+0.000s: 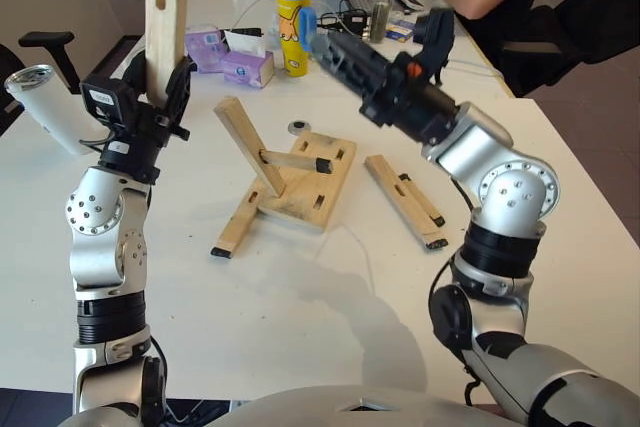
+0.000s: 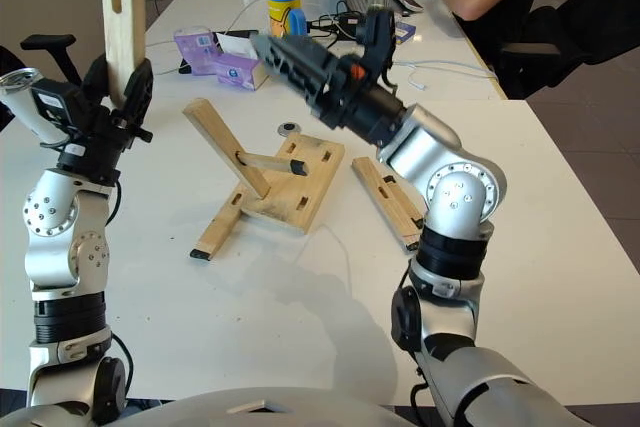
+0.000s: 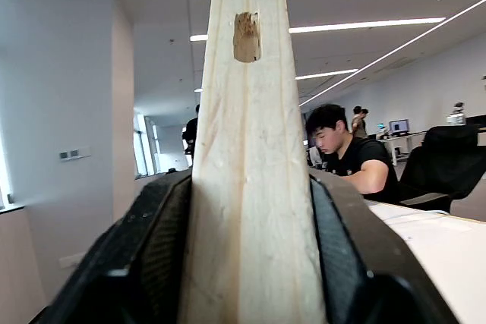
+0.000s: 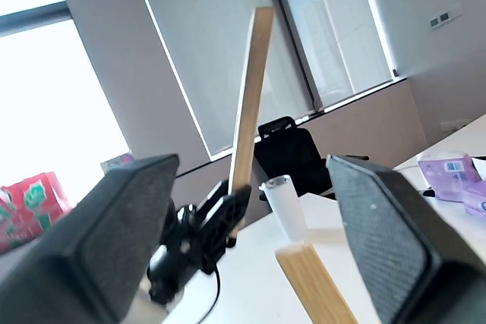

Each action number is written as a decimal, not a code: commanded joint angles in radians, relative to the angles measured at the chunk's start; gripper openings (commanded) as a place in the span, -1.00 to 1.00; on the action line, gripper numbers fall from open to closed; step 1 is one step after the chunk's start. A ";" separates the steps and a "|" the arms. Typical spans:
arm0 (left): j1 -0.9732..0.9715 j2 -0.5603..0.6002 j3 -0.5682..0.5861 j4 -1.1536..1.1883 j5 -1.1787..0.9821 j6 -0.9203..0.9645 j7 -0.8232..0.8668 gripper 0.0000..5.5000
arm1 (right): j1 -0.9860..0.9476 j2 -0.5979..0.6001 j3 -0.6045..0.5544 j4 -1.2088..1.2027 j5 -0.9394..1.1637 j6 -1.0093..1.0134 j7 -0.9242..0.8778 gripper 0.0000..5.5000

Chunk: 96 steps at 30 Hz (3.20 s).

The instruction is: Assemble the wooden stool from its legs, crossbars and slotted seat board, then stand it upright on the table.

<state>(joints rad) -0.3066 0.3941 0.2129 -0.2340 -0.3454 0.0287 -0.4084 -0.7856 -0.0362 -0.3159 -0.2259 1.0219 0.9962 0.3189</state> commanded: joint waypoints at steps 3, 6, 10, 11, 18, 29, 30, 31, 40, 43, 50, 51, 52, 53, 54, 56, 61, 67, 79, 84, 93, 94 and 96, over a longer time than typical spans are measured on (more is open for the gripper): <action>-0.028 0.056 -0.042 -0.080 0.005 0.043 -0.057 -0.26 | -0.114 0.064 -0.025 0.028 0.184 -0.001 -0.190 0.33; -0.020 0.081 -0.074 -0.104 0.034 0.053 -0.082 -0.26 | -0.128 0.061 -0.015 0.047 0.214 -0.015 -0.234 0.33; -0.012 0.096 -0.101 -0.131 0.044 0.061 -0.110 -0.26 | -0.129 0.051 -0.012 0.075 0.233 -0.036 -0.280 0.33; -0.013 0.098 -0.104 -0.136 0.046 0.062 -0.112 -0.26 | -0.129 0.050 -0.013 0.081 0.239 -0.041 -0.291 0.33; -0.012 0.107 -0.129 -0.162 0.070 0.063 -0.126 -0.26 | -0.137 0.041 -0.011 0.112 0.275 -0.080 -0.335 0.33; 0.004 0.124 -0.189 -0.142 0.153 0.055 -0.155 -0.26 | -0.145 0.023 -0.012 0.141 0.328 -0.138 -0.359 -0.02; 0.003 0.122 -0.188 -0.141 0.153 0.056 -0.155 -0.26 | -0.144 0.020 -0.009 0.142 0.328 -0.138 -0.357 -0.06; 0.002 0.121 -0.187 -0.140 0.153 0.057 -0.155 -0.26 | -0.142 0.018 -0.006 0.142 0.328 -0.138 -0.355 -0.11; 0.000 0.109 -0.175 -0.152 0.093 0.087 -0.159 -0.26 | -0.117 -0.006 0.035 0.129 0.296 -0.143 -0.327 -0.57; 0.003 0.109 -0.171 -0.159 0.072 0.103 -0.161 -0.26 | -0.108 -0.017 0.054 0.123 0.272 -0.148 -0.312 -0.59; 0.014 0.110 -0.165 -0.164 0.074 0.112 -0.153 0.02 | -0.095 -0.040 0.073 0.128 0.231 -0.168 -0.279 -0.63; 0.015 0.108 -0.162 -0.164 0.070 0.118 -0.151 0.07 | -0.095 -0.043 0.072 0.130 0.227 -0.171 -0.276 -0.63; 0.016 0.107 -0.159 -0.164 0.061 0.128 -0.151 0.12 | -0.095 -0.048 0.070 0.133 0.223 -0.174 -0.275 -0.63; 0.023 0.112 -0.155 -0.168 0.052 0.140 -0.156 0.13 | -0.096 -0.051 0.067 0.138 0.218 -0.179 -0.275 -0.63; 0.034 0.119 -0.147 -0.177 0.028 0.161 -0.166 0.13 | -0.100 -0.056 0.061 0.145 0.211 -0.185 -0.275 -0.63; 0.063 0.121 -0.118 -0.212 -0.079 0.236 -0.191 0.13 | -0.114 -0.069 0.030 0.172 0.208 -0.206 -0.275 -0.63; 0.121 0.057 0.068 -0.223 -0.649 0.478 -0.153 0.13 | -0.151 -0.116 -0.065 0.242 0.226 -0.267 -0.252 -0.63; 0.315 0.179 0.021 -0.216 -0.718 0.615 -0.270 0.13 | -0.159 -0.143 -0.117 0.321 0.191 -0.324 -0.275 -0.63; 0.261 0.138 -0.207 0.044 -0.227 0.511 -0.187 0.13 | -0.143 -0.142 -0.087 0.327 0.147 -0.324 -0.260 -0.63; 0.213 0.053 -0.243 0.151 -0.084 0.446 -0.072 0.13 | -0.140 -0.133 -0.080 0.323 0.135 -0.327 -0.266 -0.63; 0.144 -0.035 -0.305 0.247 0.012 0.412 -0.077 0.13 | -0.132 -0.119 -0.075 0.311 0.103 -0.336 -0.282 -0.63; 0.138 -0.043 -0.312 0.253 0.022 0.408 -0.076 0.13 | -0.132 -0.119 -0.073 0.312 0.097 -0.338 -0.284 -0.63; 0.133 -0.058 -0.321 0.259 0.032 0.413 -0.075 0.13 | -0.131 -0.121 -0.060 0.316 0.069 -0.347 -0.280 -0.63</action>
<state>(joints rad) -0.1565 0.3487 -0.0948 0.0130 -0.3320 0.4390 -0.4814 -0.9168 -0.1596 -0.3857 0.0967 1.1185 0.6641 0.0428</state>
